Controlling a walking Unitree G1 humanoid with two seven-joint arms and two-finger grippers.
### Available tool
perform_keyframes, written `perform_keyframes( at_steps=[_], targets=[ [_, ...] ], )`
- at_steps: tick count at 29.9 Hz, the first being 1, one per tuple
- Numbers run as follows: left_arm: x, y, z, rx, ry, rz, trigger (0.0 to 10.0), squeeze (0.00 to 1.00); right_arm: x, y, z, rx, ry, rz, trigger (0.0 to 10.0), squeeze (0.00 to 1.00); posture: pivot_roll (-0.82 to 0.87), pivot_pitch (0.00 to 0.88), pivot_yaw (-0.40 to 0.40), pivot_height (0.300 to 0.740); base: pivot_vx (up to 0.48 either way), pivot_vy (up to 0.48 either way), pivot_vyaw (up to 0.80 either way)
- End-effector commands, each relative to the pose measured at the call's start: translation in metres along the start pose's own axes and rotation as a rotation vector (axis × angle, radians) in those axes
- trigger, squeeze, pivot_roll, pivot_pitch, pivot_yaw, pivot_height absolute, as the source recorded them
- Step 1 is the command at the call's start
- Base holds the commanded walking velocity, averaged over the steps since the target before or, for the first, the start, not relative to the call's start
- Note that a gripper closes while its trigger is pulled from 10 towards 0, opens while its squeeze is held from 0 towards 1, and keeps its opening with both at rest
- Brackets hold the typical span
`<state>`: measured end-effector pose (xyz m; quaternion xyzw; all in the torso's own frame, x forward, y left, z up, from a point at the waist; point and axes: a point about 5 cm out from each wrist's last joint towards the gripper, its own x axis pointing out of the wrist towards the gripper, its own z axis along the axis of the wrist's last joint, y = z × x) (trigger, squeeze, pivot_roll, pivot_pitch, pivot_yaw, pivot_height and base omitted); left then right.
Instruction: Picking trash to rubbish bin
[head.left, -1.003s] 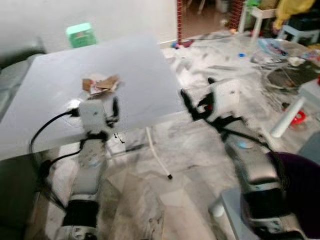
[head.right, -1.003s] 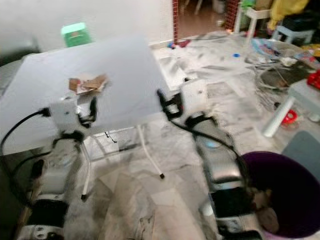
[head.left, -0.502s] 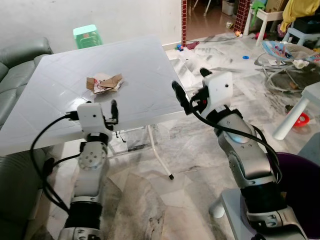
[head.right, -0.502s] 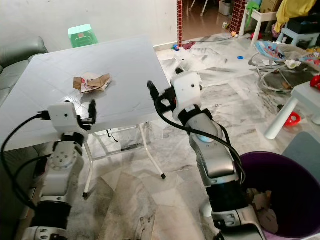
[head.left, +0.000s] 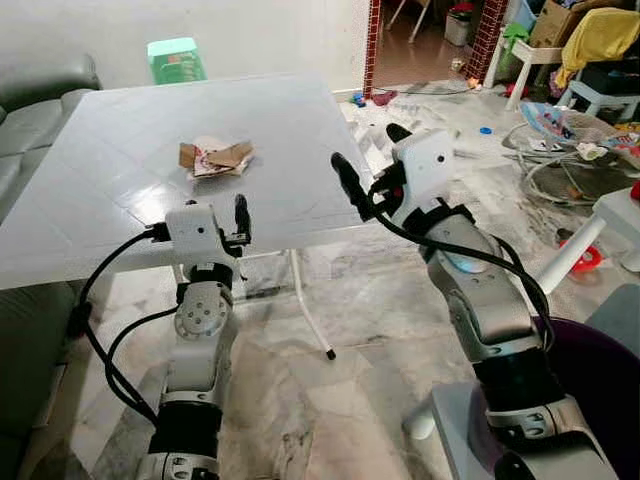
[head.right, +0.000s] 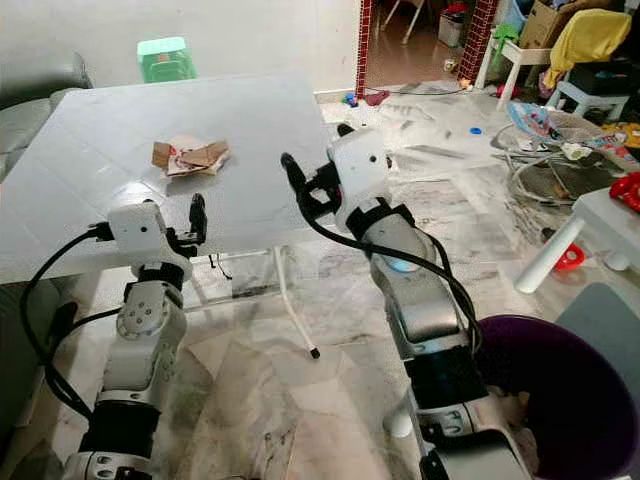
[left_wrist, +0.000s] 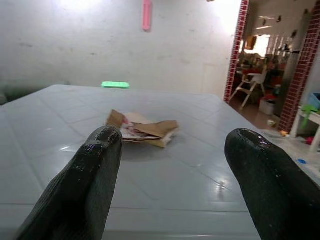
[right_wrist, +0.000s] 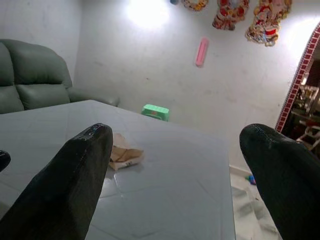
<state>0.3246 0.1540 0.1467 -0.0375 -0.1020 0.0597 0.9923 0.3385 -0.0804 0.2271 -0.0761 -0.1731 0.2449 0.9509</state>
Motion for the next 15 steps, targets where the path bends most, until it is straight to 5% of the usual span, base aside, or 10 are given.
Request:
perform_keyframes(
  at_steps=[1,15],
  targets=[
    [0.0018,0.0027,-0.0004,0.003,0.005,0.008,10.0,0.00,0.0046,0.0034,0.0037,-0.015,-0.014,0.015,10.0,0.00,-0.05,0.000,-0.006,0.740,0.000,0.000,0.00],
    [0.0046,0.0047,0.0013,0.008,0.006,0.019,10.0,0.00,0.0059,0.0061,0.0032,0.002,-0.024,0.015,10.0,0.00,-0.05,0.000,0.007,0.740,0.000,0.451,0.00]
  ],
)
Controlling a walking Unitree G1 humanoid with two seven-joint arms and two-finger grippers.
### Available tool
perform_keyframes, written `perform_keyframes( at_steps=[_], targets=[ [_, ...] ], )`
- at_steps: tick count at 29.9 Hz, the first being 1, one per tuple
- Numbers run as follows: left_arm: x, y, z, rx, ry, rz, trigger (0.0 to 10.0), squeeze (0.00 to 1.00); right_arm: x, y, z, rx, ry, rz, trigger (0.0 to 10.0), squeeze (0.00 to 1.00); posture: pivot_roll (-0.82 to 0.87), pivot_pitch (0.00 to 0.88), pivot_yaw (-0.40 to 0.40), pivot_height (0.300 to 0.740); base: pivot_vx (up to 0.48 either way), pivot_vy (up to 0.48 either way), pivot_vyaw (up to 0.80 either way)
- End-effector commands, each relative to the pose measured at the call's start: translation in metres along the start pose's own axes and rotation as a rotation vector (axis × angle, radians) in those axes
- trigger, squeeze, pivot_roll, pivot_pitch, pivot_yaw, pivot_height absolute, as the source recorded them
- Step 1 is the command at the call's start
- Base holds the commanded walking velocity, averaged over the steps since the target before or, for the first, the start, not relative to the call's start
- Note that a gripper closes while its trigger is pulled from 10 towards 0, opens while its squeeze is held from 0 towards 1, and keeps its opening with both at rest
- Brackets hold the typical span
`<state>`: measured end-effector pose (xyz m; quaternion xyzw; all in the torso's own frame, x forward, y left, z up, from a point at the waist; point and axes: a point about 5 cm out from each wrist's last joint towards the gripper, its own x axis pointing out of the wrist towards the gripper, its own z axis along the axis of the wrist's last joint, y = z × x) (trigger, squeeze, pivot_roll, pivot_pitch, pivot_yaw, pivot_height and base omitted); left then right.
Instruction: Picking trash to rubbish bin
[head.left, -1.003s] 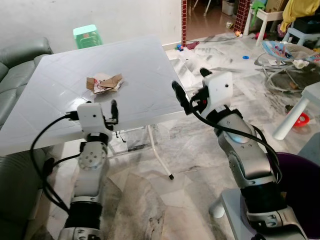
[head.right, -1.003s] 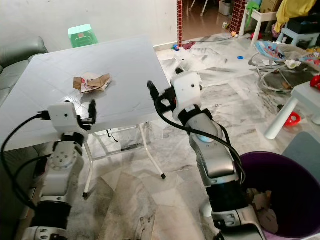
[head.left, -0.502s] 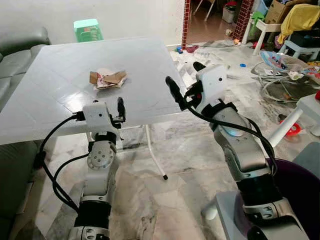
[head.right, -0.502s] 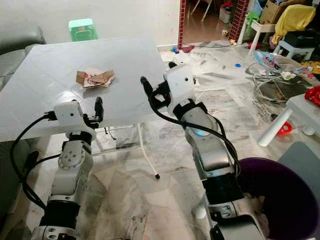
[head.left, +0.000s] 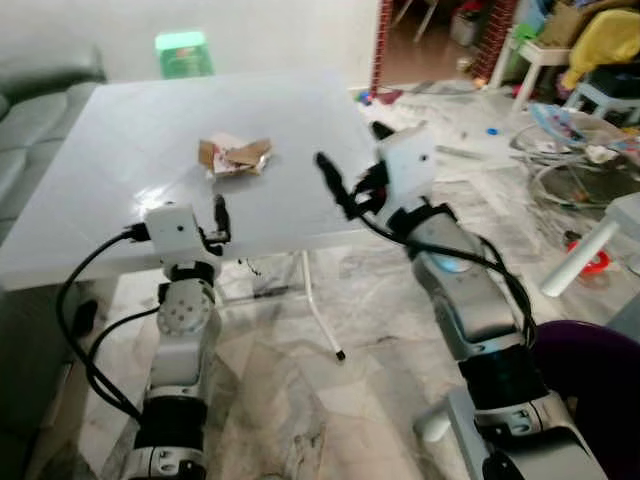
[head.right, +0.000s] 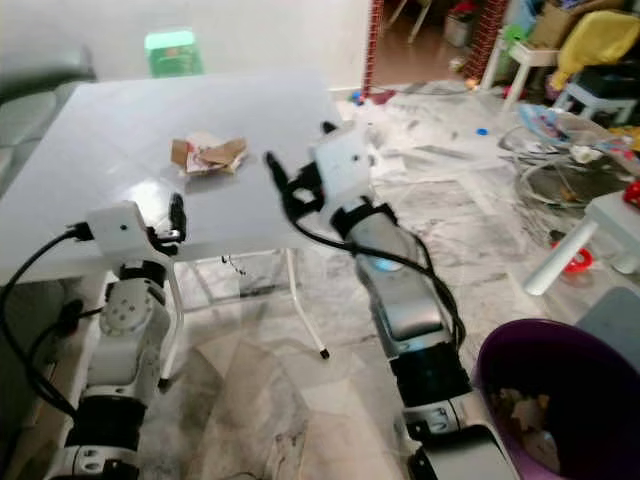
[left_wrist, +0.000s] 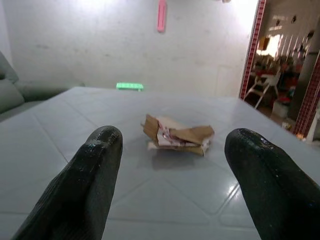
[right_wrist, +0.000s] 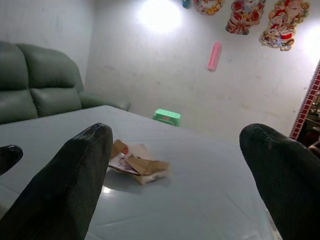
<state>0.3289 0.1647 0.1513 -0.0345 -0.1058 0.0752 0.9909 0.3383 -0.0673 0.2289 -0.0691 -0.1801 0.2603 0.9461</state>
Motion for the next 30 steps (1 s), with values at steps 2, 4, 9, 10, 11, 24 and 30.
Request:
perform_keyframes(
  at_steps=[2,4,9,10,11,24,30],
  targets=[
    [-0.0019,-0.0046,-0.0031,0.003,0.017,-0.012,10.0,0.00,-0.0006,-0.0044,0.0009,-0.012,-0.005,-0.012,10.0,0.00,-0.05,0.000,0.009,0.740,0.000,0.476,0.00],
    [-0.0018,-0.0043,-0.0035,0.006,0.021,-0.013,10.0,0.00,-0.0005,-0.0044,0.0008,-0.012,-0.005,-0.013,10.0,0.00,-0.05,0.000,0.010,0.740,0.000,0.476,0.00],
    [-0.0017,-0.0041,-0.0035,0.012,0.021,-0.017,10.0,0.00,-0.0008,-0.0045,-0.0008,-0.009,-0.004,-0.020,10.0,0.00,-0.04,0.000,0.016,0.740,0.000,0.476,0.00],
    [-0.0016,-0.0039,-0.0034,0.014,0.022,-0.018,10.0,0.00,-0.0004,-0.0041,-0.0009,-0.008,-0.005,-0.020,10.0,0.00,-0.04,0.000,0.017,0.740,0.000,0.476,0.00],
    [-0.0015,-0.0039,-0.0033,0.016,0.021,-0.019,10.0,0.00,-0.0002,-0.0040,-0.0008,-0.008,-0.005,-0.020,10.0,0.00,-0.04,0.000,0.018,0.740,0.000,0.476,0.00],
    [-0.0002,0.0008,0.0003,0.043,0.014,-0.020,10.0,0.00,0.0024,-0.0017,-0.0020,0.009,-0.016,-0.024,10.0,0.00,-0.01,0.000,0.033,0.740,0.000,0.477,0.00],
    [-0.0001,0.0022,0.0038,0.070,-0.003,-0.028,10.0,0.00,0.0048,0.0014,-0.0025,0.021,-0.023,-0.021,10.0,0.00,0.00,0.000,0.040,0.740,0.000,0.132,0.00]
  ],
)
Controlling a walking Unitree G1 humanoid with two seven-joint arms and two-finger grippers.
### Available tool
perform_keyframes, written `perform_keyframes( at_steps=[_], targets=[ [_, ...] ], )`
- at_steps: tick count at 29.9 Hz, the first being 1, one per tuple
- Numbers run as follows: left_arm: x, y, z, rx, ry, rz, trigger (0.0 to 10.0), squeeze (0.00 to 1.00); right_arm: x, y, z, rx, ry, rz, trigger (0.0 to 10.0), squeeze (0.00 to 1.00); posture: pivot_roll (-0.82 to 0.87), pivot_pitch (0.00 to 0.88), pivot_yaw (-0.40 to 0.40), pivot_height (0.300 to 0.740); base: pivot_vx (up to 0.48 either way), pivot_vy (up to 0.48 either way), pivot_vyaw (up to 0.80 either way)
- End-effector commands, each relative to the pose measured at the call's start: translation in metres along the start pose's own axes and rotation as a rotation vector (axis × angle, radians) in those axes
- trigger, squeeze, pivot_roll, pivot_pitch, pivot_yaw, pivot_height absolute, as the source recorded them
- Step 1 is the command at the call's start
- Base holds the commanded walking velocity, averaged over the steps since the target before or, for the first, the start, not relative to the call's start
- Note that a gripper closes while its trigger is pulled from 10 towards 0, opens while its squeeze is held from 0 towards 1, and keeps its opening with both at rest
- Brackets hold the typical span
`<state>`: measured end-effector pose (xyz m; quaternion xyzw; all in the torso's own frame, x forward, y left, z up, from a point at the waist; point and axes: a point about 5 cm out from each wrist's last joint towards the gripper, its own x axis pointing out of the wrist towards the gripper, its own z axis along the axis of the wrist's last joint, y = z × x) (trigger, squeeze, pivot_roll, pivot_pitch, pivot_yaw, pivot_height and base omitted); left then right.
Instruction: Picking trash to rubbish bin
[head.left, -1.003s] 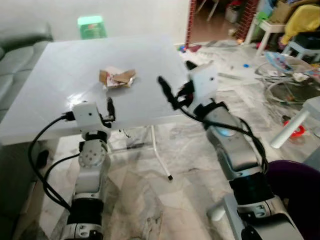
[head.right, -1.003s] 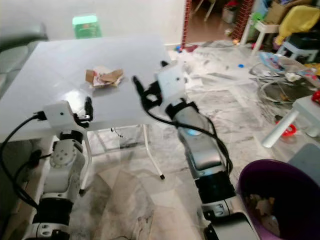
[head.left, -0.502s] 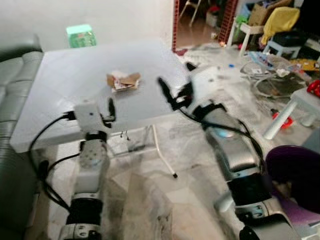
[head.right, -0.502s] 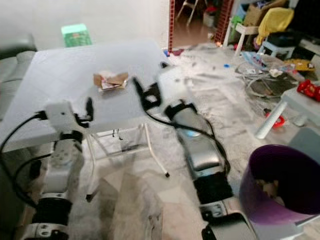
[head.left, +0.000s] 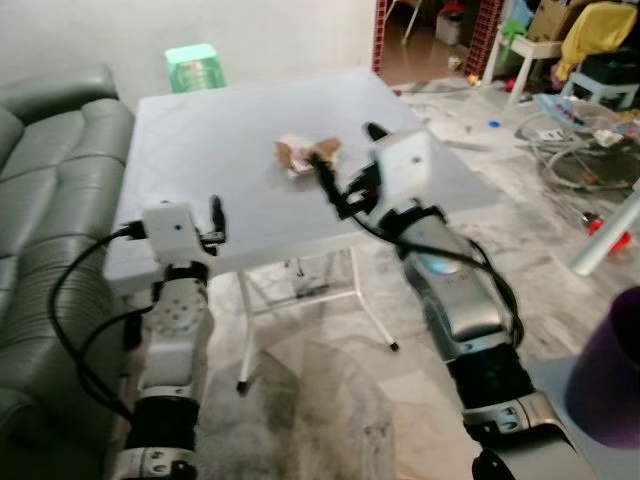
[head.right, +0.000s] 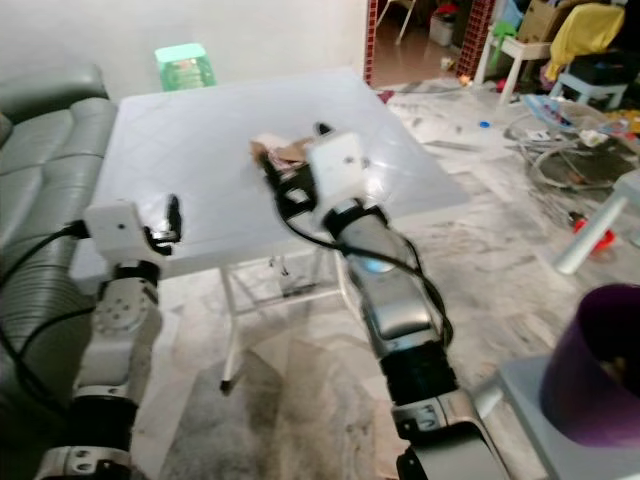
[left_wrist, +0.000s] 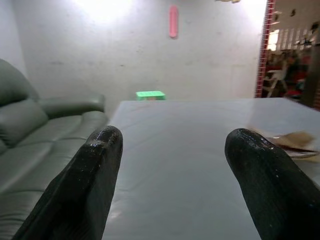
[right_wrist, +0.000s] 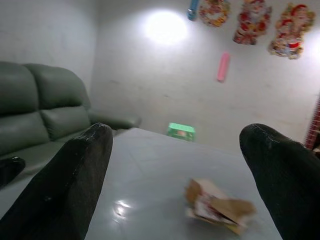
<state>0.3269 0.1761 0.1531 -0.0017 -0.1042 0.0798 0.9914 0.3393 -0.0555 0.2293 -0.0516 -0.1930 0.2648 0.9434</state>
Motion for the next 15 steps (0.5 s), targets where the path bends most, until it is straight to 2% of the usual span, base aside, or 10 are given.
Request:
perform_keyframes(
  at_steps=[1,15],
  targets=[
    [-0.0004,-0.0089,0.0017,0.003,-0.003,-0.030,10.0,0.00,-0.0022,-0.0077,-0.0030,-0.005,0.011,-0.023,10.0,0.00,0.00,0.000,0.040,0.740,0.000,0.000,0.00],
    [-0.0008,-0.0116,0.0061,0.006,-0.024,-0.062,10.0,0.00,-0.0012,-0.0067,-0.0027,0.023,-0.005,-0.035,10.0,0.00,0.01,0.000,0.042,0.740,0.000,0.000,0.00]
  ],
)
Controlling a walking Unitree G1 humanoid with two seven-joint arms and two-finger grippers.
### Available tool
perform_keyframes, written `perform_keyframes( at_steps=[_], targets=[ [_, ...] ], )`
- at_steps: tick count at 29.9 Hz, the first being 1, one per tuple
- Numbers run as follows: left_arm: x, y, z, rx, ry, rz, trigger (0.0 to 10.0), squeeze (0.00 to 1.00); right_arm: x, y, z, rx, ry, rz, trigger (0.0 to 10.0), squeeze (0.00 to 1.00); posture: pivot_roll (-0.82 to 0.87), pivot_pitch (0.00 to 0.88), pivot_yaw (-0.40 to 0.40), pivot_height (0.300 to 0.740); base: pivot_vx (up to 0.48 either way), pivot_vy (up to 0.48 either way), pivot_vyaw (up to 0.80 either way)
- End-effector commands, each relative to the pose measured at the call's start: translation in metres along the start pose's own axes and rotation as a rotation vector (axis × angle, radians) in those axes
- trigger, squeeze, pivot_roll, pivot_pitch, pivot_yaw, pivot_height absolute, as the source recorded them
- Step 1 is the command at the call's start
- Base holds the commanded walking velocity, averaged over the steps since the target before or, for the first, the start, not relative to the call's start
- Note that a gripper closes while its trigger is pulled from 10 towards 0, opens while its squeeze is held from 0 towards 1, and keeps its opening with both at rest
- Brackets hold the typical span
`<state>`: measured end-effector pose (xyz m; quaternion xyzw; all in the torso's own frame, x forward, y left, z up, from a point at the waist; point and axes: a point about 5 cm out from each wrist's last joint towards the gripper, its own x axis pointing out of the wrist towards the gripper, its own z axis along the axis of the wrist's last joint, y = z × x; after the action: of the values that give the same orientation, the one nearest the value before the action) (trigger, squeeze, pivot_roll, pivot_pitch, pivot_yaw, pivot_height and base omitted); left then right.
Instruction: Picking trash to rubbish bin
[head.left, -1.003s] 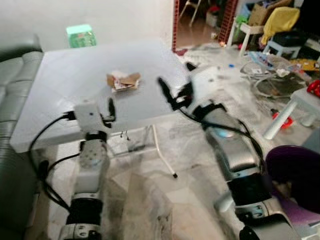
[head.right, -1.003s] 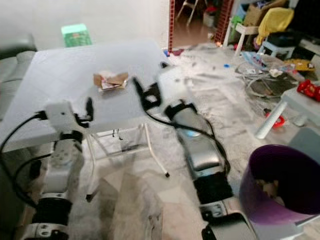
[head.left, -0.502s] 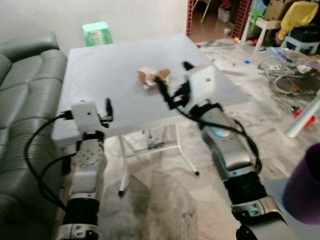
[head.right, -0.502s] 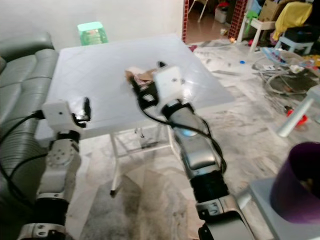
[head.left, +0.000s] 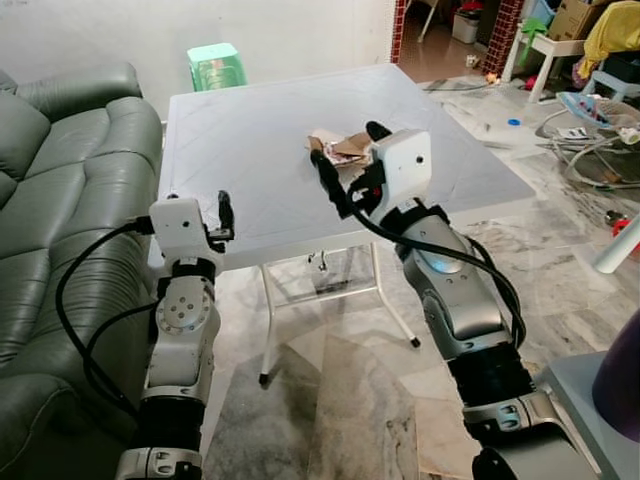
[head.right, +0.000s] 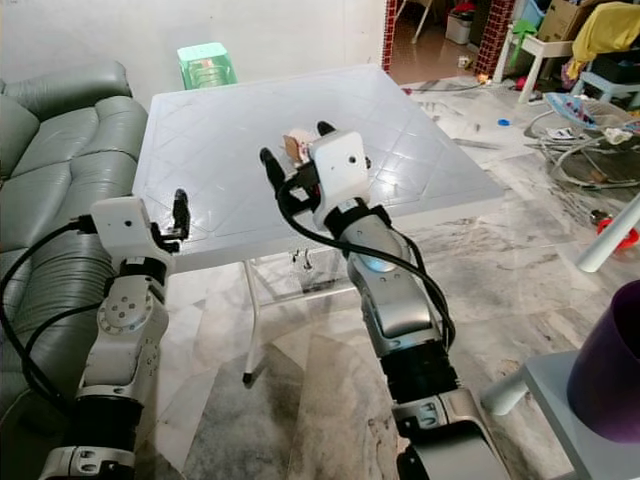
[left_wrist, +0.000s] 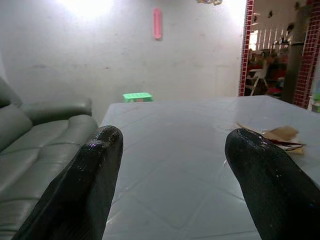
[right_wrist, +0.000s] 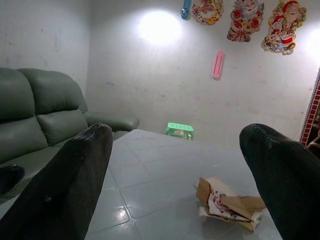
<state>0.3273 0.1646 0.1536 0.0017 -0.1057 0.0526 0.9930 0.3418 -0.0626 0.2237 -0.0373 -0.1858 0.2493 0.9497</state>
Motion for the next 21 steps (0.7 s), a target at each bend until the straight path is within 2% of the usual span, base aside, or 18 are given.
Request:
perform_keyframes(
  at_steps=[1,8,21],
  targets=[
    [0.0006,-0.0001,0.0055,0.006,-0.020,-0.007,10.0,0.00,0.0024,-0.0004,0.0034,-0.003,-0.015,0.003,10.0,0.00,0.01,0.000,0.042,0.740,0.000,0.000,0.00],
    [0.0021,0.0034,0.0068,0.021,-0.027,0.022,10.0,0.00,0.0037,0.0044,0.0035,-0.006,-0.021,0.018,10.0,0.00,0.01,0.000,0.045,0.740,0.000,0.000,0.00],
    [0.0017,0.0015,0.0083,0.037,-0.041,0.007,10.0,0.00,0.0038,0.0041,0.0020,0.015,-0.024,-0.001,10.0,0.00,0.01,0.000,0.045,0.740,0.000,0.000,0.00]
  ],
)
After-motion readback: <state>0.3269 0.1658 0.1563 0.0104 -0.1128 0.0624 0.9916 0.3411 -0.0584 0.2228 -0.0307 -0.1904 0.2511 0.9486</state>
